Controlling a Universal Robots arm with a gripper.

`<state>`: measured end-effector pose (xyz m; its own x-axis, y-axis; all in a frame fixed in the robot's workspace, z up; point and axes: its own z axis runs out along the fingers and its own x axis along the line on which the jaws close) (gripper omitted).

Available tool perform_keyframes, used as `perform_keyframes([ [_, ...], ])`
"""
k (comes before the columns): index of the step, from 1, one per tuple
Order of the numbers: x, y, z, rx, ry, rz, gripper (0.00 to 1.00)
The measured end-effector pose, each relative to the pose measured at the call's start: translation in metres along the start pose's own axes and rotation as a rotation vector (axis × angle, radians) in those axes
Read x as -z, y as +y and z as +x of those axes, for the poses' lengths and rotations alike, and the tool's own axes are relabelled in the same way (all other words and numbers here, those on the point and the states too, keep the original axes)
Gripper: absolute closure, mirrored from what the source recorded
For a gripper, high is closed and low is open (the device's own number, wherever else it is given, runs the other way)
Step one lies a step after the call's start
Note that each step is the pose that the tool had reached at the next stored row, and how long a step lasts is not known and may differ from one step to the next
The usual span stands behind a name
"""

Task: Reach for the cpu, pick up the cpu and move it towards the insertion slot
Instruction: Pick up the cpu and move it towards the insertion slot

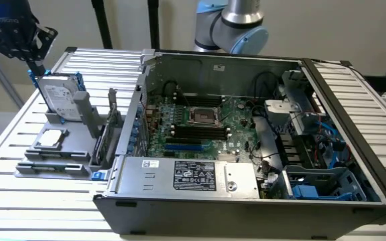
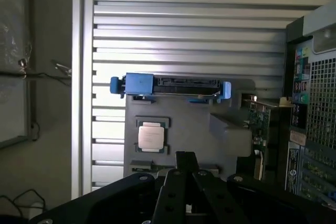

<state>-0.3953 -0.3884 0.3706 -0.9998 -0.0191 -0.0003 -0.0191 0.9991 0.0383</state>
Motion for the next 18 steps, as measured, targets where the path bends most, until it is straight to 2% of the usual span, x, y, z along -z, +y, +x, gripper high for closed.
perform_keyframes([
  [5, -0.0043, -0.0027, 0.023, 0.0, 0.0001, 0.0008, 0.89],
  [9, -0.0079, -0.0031, 0.041, 0.0, 0.0, 0.0037, 0.89],
  [16, -0.0083, -0.0033, 0.043, 0.0, 0.0, 0.0048, 0.88],
  [18, -0.0083, -0.0033, 0.043, 0.0, 0.0, 0.0047, 0.76],
])
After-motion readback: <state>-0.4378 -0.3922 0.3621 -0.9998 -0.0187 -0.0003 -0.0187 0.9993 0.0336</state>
